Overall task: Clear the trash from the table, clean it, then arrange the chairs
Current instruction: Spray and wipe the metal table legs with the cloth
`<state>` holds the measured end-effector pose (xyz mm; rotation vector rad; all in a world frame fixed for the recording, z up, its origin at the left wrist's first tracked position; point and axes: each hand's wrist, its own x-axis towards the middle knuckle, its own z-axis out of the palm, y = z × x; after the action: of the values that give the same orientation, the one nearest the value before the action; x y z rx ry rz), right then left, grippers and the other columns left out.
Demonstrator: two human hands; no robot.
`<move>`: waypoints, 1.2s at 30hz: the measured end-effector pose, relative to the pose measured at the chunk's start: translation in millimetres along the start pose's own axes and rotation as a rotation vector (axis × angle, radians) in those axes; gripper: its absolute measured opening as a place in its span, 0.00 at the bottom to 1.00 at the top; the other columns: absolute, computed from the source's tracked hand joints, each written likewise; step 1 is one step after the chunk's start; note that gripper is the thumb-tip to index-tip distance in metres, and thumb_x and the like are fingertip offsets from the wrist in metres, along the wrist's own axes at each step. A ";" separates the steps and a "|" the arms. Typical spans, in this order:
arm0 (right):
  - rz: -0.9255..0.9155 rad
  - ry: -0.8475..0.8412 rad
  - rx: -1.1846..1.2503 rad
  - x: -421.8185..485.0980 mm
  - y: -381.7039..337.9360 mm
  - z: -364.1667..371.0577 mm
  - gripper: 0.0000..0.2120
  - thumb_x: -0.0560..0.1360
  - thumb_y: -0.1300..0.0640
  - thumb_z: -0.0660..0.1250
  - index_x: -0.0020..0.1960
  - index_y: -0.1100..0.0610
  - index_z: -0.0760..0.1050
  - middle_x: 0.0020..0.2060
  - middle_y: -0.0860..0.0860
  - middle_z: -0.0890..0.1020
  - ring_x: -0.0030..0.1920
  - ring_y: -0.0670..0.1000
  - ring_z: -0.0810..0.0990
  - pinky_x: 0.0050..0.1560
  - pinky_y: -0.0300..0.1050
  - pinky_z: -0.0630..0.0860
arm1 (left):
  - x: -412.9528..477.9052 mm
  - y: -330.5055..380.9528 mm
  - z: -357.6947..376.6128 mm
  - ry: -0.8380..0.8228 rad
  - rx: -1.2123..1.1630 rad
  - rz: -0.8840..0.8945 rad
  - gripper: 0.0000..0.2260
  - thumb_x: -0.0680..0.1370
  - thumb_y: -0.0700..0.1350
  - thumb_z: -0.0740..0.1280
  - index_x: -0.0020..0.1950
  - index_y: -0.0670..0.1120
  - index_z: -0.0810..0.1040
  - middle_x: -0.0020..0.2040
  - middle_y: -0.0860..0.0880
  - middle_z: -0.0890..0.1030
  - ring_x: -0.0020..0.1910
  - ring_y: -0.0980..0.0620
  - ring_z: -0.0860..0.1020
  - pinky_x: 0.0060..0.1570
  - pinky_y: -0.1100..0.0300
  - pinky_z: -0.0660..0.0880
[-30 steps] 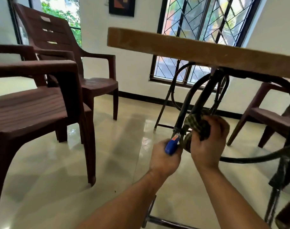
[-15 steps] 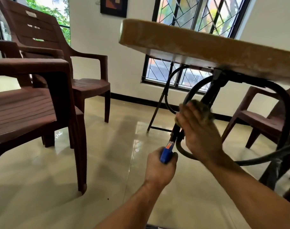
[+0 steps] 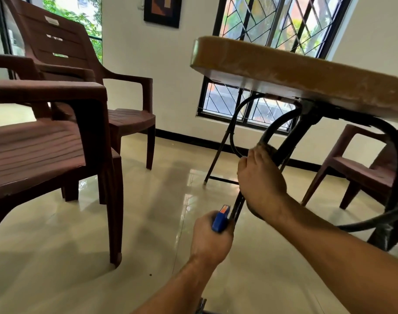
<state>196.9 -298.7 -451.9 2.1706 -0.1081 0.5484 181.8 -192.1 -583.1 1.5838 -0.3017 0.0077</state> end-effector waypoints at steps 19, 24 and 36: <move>-0.022 -0.341 0.323 24.4 -59.2 10.2 0.15 0.78 0.53 0.61 0.62 0.54 0.79 0.71 0.60 0.72 0.75 0.62 0.61 0.75 0.61 0.54 | -15.5 0.4 -17.4 -0.006 -0.051 -0.036 0.11 0.75 0.43 0.70 0.34 0.50 0.74 0.27 0.51 0.72 0.28 0.54 0.69 0.30 0.57 0.71; 0.145 -0.185 0.127 46.5 -33.7 10.4 0.19 0.78 0.51 0.62 0.67 0.57 0.76 0.77 0.64 0.62 0.79 0.66 0.51 0.77 0.67 0.43 | -15.4 -6.8 -30.3 0.018 -0.066 -0.082 0.08 0.76 0.43 0.70 0.39 0.43 0.76 0.28 0.46 0.72 0.29 0.51 0.71 0.32 0.47 0.79; -0.152 -0.072 0.381 -34.7 -71.0 57.8 0.32 0.76 0.54 0.69 0.75 0.63 0.63 0.78 0.66 0.55 0.79 0.66 0.48 0.78 0.63 0.46 | -12.8 -12.8 -30.0 -0.015 -0.012 -0.023 0.05 0.78 0.43 0.70 0.43 0.43 0.79 0.36 0.40 0.79 0.32 0.49 0.76 0.37 0.48 0.80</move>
<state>204.6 -303.8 -549.4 2.5435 0.1327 0.4295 177.5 -160.2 -596.9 1.5759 -0.2951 -0.0238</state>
